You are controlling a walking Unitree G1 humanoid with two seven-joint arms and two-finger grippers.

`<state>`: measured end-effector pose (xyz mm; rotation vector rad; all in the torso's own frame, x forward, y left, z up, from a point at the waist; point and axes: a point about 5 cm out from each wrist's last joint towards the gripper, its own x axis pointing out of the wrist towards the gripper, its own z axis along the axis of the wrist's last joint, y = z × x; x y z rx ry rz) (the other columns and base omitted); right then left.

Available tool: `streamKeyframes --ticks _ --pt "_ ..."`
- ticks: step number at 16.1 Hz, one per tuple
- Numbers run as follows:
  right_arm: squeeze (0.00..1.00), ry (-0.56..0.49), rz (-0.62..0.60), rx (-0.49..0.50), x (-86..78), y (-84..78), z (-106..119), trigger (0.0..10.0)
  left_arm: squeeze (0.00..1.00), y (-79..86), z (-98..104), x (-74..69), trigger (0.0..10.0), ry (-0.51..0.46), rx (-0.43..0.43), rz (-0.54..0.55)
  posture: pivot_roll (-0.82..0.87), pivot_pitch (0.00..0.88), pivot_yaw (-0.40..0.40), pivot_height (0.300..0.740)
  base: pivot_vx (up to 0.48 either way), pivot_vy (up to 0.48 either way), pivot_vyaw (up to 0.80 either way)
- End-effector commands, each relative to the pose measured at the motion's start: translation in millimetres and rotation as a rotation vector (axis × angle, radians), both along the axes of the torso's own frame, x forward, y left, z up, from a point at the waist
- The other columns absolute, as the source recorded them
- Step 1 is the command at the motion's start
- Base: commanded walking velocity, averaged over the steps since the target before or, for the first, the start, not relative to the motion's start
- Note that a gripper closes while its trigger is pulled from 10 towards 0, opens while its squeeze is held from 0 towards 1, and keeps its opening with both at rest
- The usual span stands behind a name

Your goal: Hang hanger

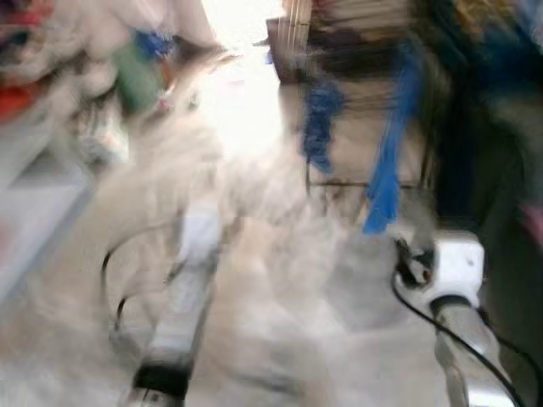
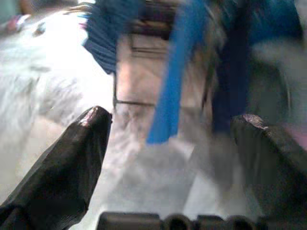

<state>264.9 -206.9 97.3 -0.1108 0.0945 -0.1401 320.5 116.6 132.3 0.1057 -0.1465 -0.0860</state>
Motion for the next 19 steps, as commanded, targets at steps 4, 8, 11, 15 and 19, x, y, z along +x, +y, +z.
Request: streamKeyframes --ticks 4,8,11,15,19 --pt "0.00 -0.132 0.049 0.026 11.0 21.3 25.3 10.0 0.00 28.5 -21.7 -8.0 10.0 0.083 0.014 0.032 -0.04 0.000 0.117 0.740 0.294 0.000 0.00" --pt "0.00 -0.147 0.068 0.001 19.5 22.7 25.2 10.0 0.00 28.7 -13.0 1.6 10.0 0.056 -0.038 0.049 -0.01 0.000 0.106 0.740 0.278 0.075 0.00" --pt "0.00 -0.162 0.081 0.019 29.4 29.3 26.3 10.0 0.00 42.7 -12.0 -1.5 10.0 0.046 -0.033 0.107 0.04 0.000 0.092 0.740 0.000 0.000 0.00" --pt "0.00 -0.191 0.115 0.027 40.5 41.9 30.6 10.0 0.00 49.5 -14.8 -5.2 10.0 0.052 -0.037 0.130 0.06 0.000 0.078 0.740 0.000 0.000 0.00" --pt "0.00 -0.175 0.095 0.015 35.1 30.0 24.1 10.0 0.00 48.5 -17.4 -7.2 10.0 0.059 -0.049 0.137 0.04 0.000 0.075 0.740 0.000 0.000 0.00"
